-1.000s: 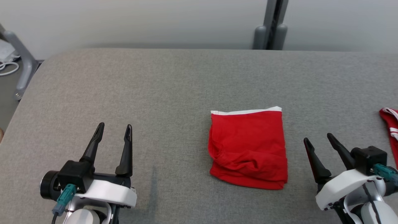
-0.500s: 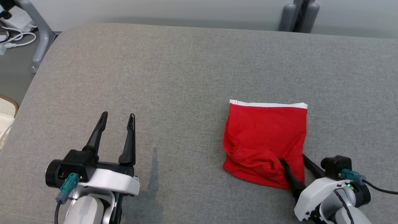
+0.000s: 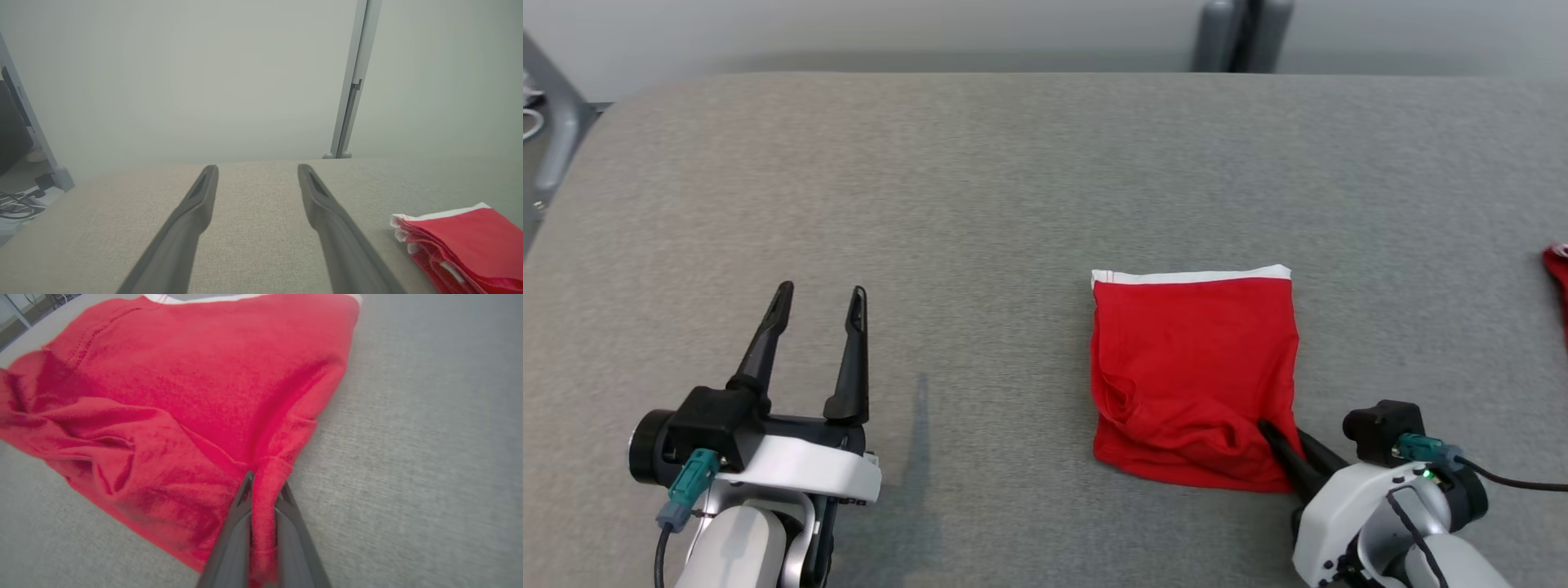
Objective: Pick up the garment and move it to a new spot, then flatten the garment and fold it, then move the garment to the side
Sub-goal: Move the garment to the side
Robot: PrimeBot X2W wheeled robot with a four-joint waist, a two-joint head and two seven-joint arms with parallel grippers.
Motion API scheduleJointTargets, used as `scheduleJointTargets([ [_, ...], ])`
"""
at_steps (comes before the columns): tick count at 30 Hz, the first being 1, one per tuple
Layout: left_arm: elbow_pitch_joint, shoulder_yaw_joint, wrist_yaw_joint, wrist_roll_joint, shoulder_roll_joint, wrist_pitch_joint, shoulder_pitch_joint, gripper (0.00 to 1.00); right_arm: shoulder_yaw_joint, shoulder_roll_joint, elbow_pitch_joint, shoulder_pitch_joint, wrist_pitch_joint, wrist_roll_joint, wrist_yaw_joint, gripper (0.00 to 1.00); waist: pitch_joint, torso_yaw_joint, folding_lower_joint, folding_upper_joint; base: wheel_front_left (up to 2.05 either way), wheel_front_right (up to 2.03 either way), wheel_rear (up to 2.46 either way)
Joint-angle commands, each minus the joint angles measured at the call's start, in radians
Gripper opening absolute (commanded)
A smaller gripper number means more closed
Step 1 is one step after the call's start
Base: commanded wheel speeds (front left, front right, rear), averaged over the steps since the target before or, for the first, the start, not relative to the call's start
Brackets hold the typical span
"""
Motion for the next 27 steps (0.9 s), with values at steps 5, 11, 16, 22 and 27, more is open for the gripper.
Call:
scheduleJointTargets([
  [5, -0.035, 0.013, 0.012, 0.004, 0.023, -0.003, -0.003, 1.00, 0.054, -0.093, -0.039, -0.034, 0.031, -0.018, -0.003, 0.00, 0.046, -0.140, 0.0000, 0.0000, 0.00, 0.00, 0.00],
  [11, -0.072, 0.012, 0.008, 0.014, 0.053, 0.021, -0.038, 1.00, 0.061, -0.166, -0.034, -0.094, 0.007, -0.009, -0.002, 0.00, 0.098, -0.275, 0.0000, 0.0000, 0.00, 0.00, 0.00],
  [16, -0.109, 0.008, 0.008, 0.036, 0.083, 0.051, -0.059, 1.00, 0.063, -0.194, -0.017, -0.160, -0.037, -0.010, -0.002, 0.00, 0.149, -0.372, 0.0000, 0.0000, 0.00, 0.00, 0.00],
  [22, -0.162, 0.019, 0.018, 0.048, 0.123, 0.099, -0.079, 1.00, 0.139, -0.215, 0.032, -0.335, -0.105, -0.012, -0.002, 0.00, 0.206, -0.483, 0.0000, 0.0000, 0.00, 0.00, 0.00],
  [27, -0.208, 0.019, 0.020, 0.066, 0.154, 0.141, -0.101, 1.00, 0.168, -0.257, 0.105, -0.481, -0.170, 0.009, -0.002, 0.00, 0.247, -0.538, 0.0000, 0.0000, 0.00, 0.00, 0.00],
])
